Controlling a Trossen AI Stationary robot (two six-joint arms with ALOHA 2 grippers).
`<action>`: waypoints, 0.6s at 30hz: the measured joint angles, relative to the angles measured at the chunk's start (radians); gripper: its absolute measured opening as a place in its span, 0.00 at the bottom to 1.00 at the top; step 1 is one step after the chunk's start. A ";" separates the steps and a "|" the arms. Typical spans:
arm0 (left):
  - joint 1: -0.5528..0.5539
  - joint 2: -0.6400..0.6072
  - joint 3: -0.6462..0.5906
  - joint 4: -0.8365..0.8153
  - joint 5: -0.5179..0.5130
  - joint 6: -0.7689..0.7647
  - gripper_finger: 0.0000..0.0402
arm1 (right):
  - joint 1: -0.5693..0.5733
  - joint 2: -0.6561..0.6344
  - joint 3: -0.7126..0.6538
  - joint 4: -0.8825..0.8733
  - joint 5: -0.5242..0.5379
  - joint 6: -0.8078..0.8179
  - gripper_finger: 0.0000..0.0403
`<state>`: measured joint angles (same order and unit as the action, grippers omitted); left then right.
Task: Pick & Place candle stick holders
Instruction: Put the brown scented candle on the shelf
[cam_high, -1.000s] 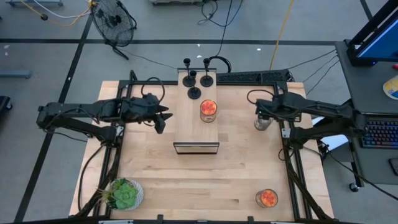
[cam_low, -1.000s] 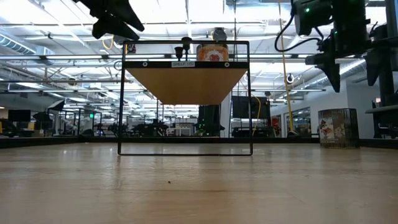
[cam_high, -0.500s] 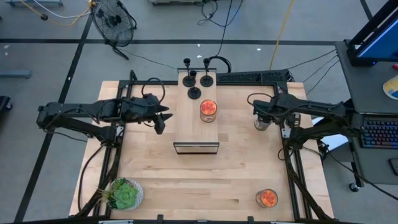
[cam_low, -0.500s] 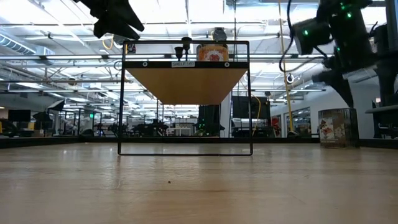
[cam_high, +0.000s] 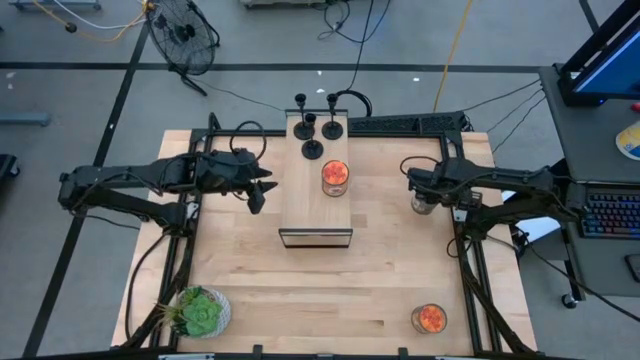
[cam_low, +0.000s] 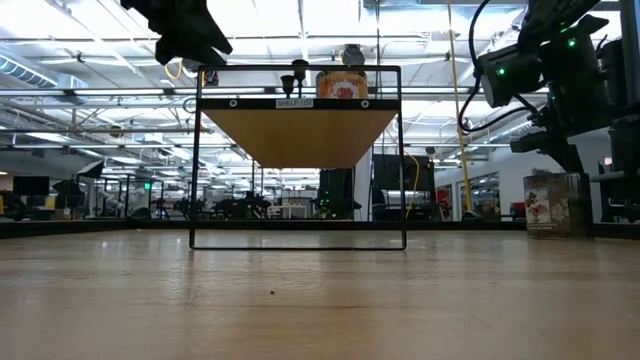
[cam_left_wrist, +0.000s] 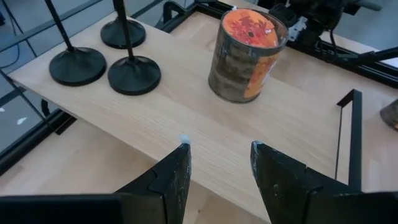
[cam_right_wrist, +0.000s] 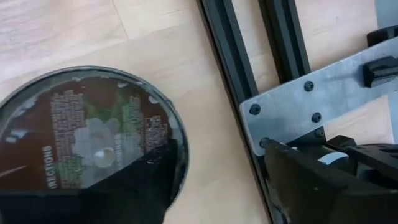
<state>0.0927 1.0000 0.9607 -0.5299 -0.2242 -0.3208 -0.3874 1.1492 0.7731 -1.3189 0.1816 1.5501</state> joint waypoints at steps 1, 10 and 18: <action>0.007 0.000 0.000 0.000 0.012 0.005 0.43 | 0.000 0.001 0.000 0.001 -0.004 0.000 0.58; 0.044 0.000 0.000 0.001 0.071 0.014 0.43 | 0.000 0.002 -0.001 0.009 -0.031 -0.007 0.30; 0.060 0.000 0.000 0.002 0.071 0.035 0.43 | 0.001 0.001 -0.001 0.013 -0.025 -0.011 0.09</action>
<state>0.1526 1.0000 0.9607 -0.5278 -0.1532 -0.2860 -0.3866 1.1507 0.7719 -1.3055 0.1567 1.5391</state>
